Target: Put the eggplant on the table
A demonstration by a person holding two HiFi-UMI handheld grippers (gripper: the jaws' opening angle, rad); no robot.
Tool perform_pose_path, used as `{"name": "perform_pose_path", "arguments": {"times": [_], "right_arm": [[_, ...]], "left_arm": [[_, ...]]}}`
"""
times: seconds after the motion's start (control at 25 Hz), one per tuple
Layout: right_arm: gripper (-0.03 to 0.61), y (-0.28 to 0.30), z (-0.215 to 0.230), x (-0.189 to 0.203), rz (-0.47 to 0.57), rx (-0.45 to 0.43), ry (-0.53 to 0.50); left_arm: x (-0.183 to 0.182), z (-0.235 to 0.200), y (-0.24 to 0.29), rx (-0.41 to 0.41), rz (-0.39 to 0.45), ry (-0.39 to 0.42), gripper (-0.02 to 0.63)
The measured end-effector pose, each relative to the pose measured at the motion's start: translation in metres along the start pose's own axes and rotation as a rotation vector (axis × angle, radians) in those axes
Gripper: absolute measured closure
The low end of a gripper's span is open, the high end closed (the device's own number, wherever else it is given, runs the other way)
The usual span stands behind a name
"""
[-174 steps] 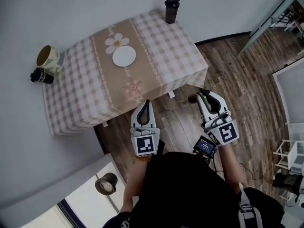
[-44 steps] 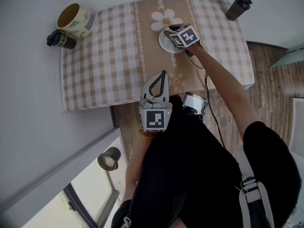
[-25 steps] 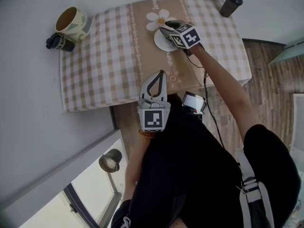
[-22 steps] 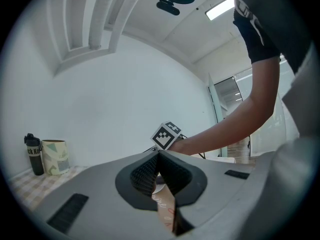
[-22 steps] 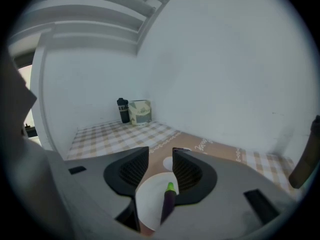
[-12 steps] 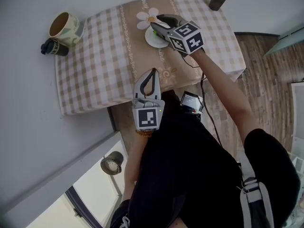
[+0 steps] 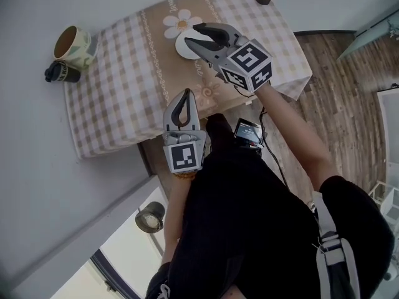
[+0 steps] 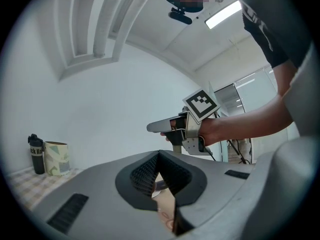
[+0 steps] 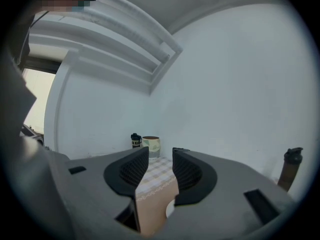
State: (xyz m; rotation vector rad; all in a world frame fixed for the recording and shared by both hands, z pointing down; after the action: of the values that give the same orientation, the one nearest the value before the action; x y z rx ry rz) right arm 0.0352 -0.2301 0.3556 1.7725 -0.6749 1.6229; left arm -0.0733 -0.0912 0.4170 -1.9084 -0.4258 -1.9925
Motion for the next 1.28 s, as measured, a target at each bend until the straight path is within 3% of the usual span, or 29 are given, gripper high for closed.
{"name": "perform_pose_path", "arguments": {"times": [0.28,0.72,1.12,1.2,1.28], "right_arm": [[0.420,-0.037,-0.022,0.002,0.032,0.001,-0.017],[0.420,-0.088,-0.056,0.028,0.114,0.002,0.074],[0.449,-0.126,-0.076,0.056,0.144,0.168,0.084],[0.511,-0.134,-0.076,0.061,0.144,0.237,0.077],[0.517,-0.140,-0.077,0.065,0.142,0.296,0.067]], "left_arm": [[-0.004,0.005,-0.007,-0.003,0.030,-0.012,0.611],[-0.011,0.007,-0.021,0.017,0.063,0.006,0.611],[-0.014,0.002,-0.024,0.009,0.087,0.023,0.611],[-0.013,0.002,-0.026,0.009,0.089,0.023,0.611],[-0.014,0.004,-0.026,0.009,0.093,0.012,0.611]]}}
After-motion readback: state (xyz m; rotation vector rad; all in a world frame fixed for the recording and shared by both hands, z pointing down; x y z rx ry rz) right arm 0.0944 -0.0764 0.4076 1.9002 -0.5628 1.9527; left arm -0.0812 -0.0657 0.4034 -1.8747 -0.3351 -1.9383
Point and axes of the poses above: the fingertips, and each gripper's own axes: y forward along the fingers, z to its right, x out of its underside, the point moved 6 cm from there along -y, backward along the fingers
